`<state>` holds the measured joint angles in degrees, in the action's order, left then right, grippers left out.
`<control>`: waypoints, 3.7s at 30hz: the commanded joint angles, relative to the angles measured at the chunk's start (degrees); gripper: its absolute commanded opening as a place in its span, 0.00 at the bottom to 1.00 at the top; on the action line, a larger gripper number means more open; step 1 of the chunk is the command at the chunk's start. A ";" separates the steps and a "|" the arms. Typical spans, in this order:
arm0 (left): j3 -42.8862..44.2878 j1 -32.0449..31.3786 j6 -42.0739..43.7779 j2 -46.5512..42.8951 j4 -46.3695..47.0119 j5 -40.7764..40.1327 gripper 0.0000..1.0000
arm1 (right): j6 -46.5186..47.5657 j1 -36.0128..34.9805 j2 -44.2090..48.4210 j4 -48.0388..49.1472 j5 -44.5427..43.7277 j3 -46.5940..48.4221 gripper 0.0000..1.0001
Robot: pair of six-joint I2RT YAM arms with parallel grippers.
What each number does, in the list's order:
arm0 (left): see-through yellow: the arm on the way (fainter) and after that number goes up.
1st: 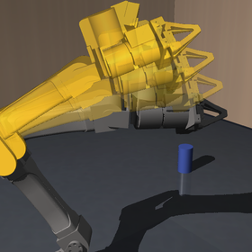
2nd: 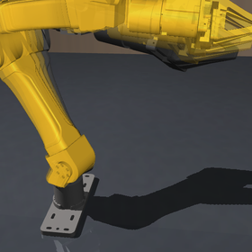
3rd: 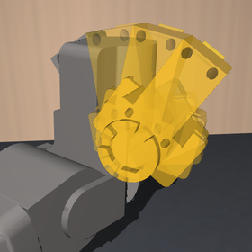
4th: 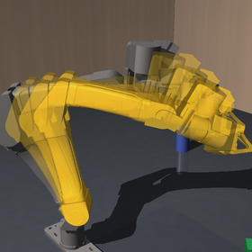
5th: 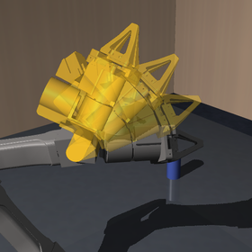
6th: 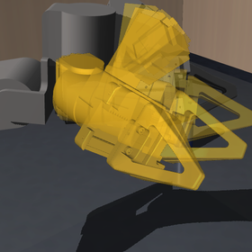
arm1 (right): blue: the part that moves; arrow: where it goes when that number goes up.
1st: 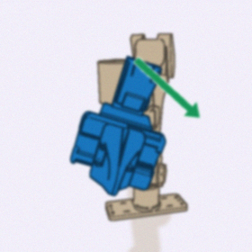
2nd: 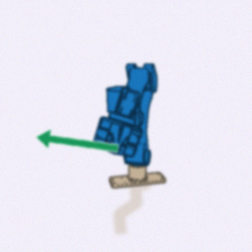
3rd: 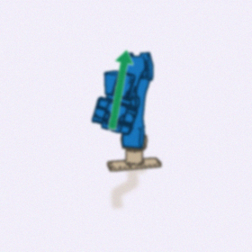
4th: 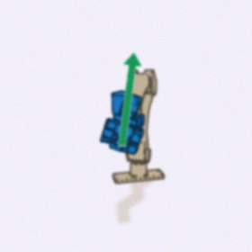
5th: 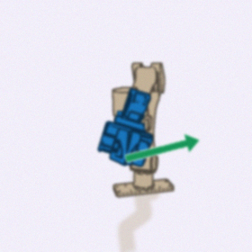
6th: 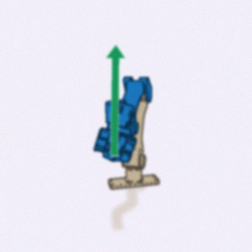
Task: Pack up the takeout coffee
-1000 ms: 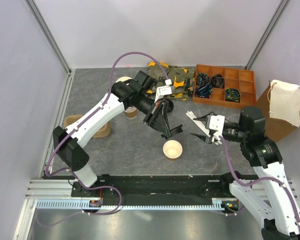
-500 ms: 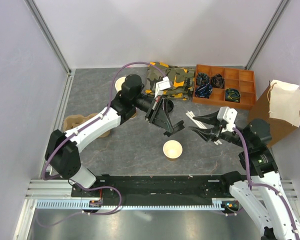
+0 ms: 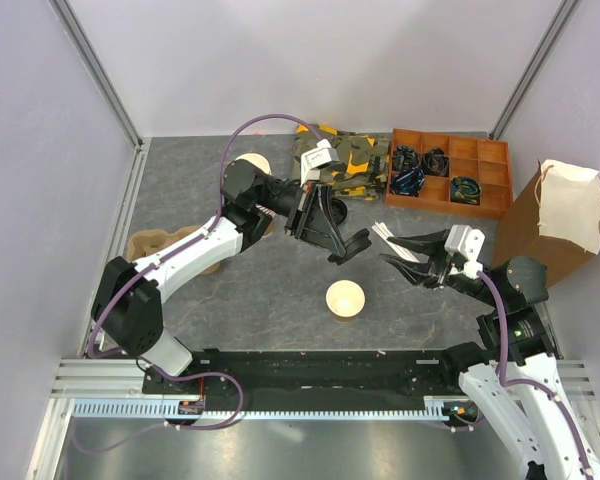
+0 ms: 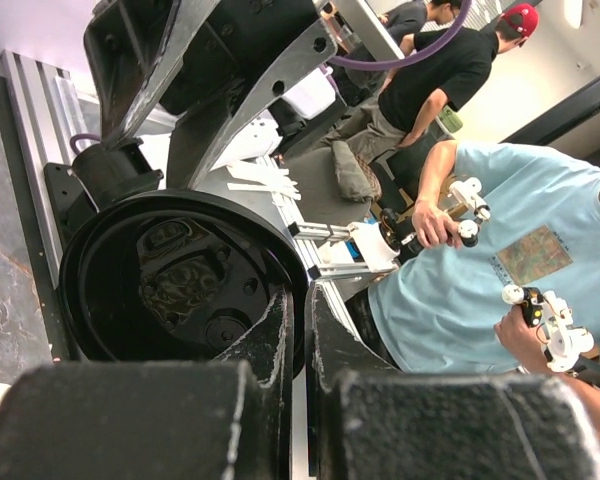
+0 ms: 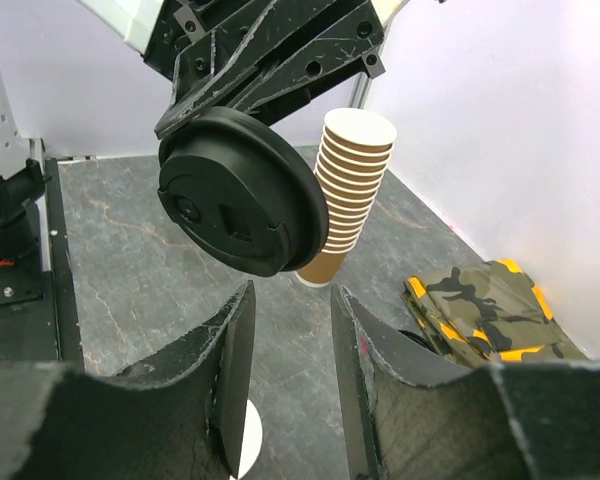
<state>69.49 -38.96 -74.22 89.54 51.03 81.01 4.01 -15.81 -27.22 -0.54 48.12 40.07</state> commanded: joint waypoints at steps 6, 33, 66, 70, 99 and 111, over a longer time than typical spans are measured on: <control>2.84 0.11 -2.60 0.73 3.38 -1.30 0.02 | -3.83 -0.80 -3.01 9.68 0.22 -0.26 0.43; 2.66 0.02 -2.86 0.90 3.20 -1.91 0.02 | -0.23 -8.18 -7.93 9.24 -5.67 1.58 0.30; 19.52 6.61 57.15 -6.12 -76.66 -29.13 0.95 | -1.19 -9.15 -5.38 -6.76 -11.81 5.19 0.00; 21.91 7.85 65.76 -11.03 -79.33 -48.86 0.97 | -3.74 -9.15 -5.82 -10.70 -15.23 5.71 0.00; -17.63 -15.80 92.91 -45.40 -70.02 -77.81 1.00 | 10.58 -9.32 -43.17 -66.00 -11.82 34.19 0.00; -26.07 -13.95 65.70 -45.94 -65.52 -72.58 0.91 | 3.64 -15.91 -50.64 -63.36 -20.16 34.54 0.00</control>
<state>45.41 -54.15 0.67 44.88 -16.78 7.88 10.15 -29.32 -75.31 -64.73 32.69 71.85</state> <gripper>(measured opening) 0.912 0.021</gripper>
